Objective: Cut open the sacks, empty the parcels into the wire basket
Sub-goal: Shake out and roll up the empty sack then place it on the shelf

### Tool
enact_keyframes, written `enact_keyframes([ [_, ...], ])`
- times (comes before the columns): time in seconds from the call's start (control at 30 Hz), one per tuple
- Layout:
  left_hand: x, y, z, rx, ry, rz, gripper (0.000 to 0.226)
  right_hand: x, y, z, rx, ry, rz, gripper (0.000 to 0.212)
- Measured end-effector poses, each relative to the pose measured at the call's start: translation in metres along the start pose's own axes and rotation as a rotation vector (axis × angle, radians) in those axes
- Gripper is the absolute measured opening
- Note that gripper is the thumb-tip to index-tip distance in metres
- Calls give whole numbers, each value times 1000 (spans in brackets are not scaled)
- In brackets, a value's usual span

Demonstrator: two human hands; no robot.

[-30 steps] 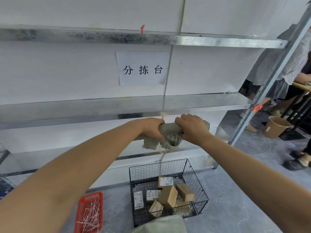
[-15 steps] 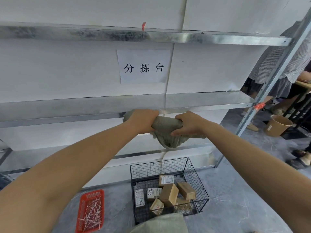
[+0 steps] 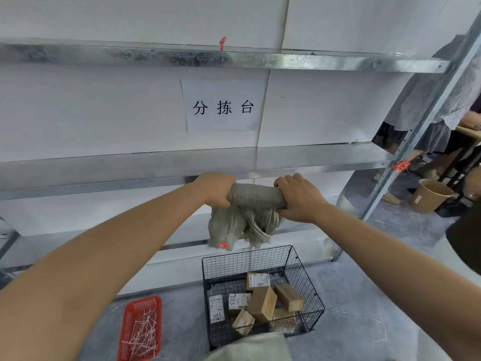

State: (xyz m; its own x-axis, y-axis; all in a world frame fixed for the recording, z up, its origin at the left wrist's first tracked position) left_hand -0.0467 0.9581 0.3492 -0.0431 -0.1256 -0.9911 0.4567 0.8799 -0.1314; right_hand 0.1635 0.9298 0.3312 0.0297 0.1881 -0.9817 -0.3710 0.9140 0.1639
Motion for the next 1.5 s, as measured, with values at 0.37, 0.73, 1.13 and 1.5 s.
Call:
enact_keyframes([
  [0.37,8,1,2,-12,382,363,45,-11,3,9,93,297,-265,31],
  [0.73,-1,-2,11,4,-360,-62,36,3,-8,15,-10,-151,359,56],
  [1.13,-3,-7,13,-14,-49,379,45,-6,-2,15,104,395,-339,92],
  [1.5,-2,6,15,140,97,92,84,0,-11,7,-111,-163,447,55],
])
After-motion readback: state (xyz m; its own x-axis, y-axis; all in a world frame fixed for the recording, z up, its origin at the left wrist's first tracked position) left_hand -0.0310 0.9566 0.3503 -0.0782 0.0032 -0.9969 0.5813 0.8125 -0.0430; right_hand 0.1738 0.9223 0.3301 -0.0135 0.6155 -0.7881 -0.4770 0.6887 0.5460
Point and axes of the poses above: each hand's wrist, its own y-axis towards the middle knuckle, its own x-axis out of the palm, z = x × y, the point moved 1 cm from there along y, towards the middle knuckle
